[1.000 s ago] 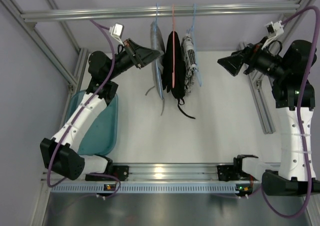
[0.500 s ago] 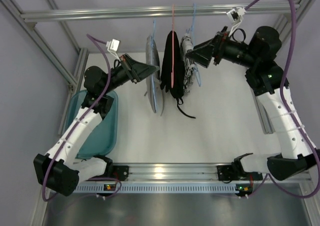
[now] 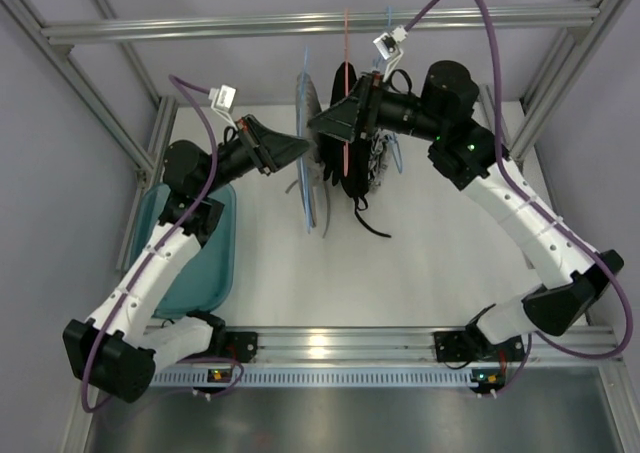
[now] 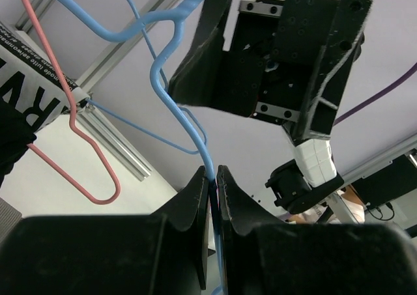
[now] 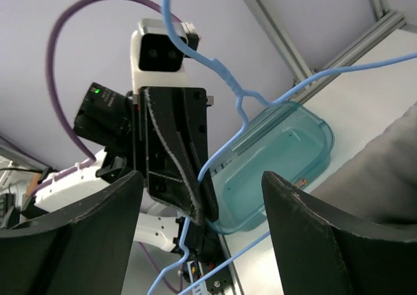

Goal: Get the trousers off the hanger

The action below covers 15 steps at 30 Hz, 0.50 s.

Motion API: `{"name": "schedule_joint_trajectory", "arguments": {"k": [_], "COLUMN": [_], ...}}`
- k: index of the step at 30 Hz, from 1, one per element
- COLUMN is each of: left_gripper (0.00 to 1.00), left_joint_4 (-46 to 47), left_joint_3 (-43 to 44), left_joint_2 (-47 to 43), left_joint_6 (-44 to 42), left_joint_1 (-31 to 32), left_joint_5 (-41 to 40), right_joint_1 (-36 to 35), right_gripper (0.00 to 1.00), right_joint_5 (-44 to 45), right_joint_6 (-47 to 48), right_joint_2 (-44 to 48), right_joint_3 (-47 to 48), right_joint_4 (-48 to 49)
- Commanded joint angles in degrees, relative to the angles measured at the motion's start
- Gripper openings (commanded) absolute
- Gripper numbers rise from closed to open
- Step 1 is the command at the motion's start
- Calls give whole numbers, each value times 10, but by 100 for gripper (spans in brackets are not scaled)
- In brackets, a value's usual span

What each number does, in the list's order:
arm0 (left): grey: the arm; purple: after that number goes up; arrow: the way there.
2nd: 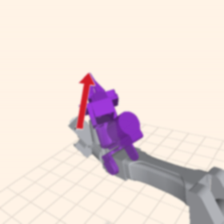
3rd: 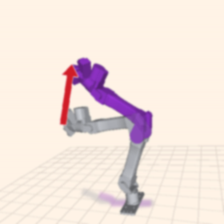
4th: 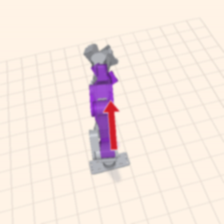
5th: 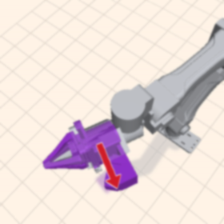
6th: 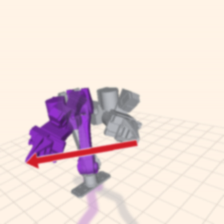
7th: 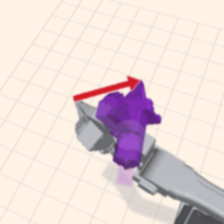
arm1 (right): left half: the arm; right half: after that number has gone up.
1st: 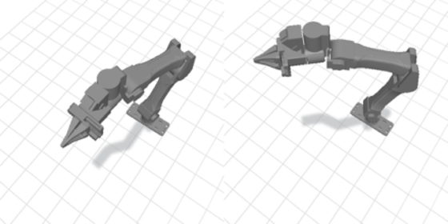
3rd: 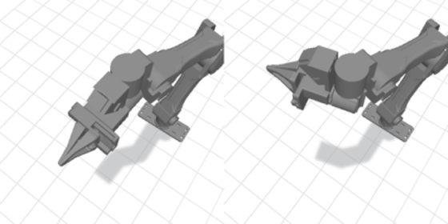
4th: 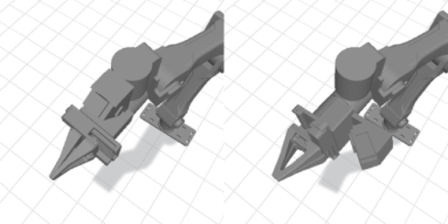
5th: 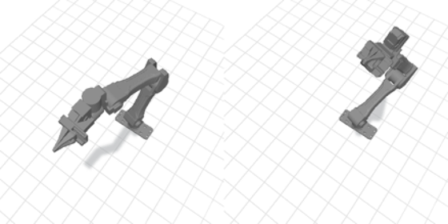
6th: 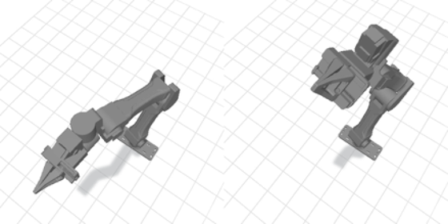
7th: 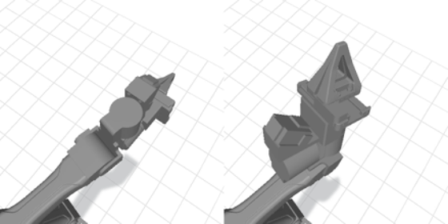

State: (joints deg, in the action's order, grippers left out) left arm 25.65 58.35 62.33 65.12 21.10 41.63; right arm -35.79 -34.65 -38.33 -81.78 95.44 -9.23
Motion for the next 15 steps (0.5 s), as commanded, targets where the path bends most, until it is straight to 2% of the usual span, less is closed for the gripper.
{"name": "schedule_joint_trajectory", "arguments": {"k": [1,5,11,15], "left_gripper": [0,0,0,0], "left_joint_4": [80,80,79,77], "left_joint_3": [9,12,-9,-25], "left_joint_2": [-34,-38,-51,-65], "left_joint_6": [-32,-34,-51,-58], "left_joint_1": [1,2,2,3], "left_joint_5": [11,14,26,28], "right_joint_1": [-35,-50,-66,-78], "right_gripper": [72,69,61,51], "right_joint_5": [40,50,45,43], "right_joint_6": [-24,-51,-70,-77], "right_joint_2": [-22,-41,-81,-94], "right_joint_3": [23,16,61,74], "right_joint_4": [18,26,46,54]}}
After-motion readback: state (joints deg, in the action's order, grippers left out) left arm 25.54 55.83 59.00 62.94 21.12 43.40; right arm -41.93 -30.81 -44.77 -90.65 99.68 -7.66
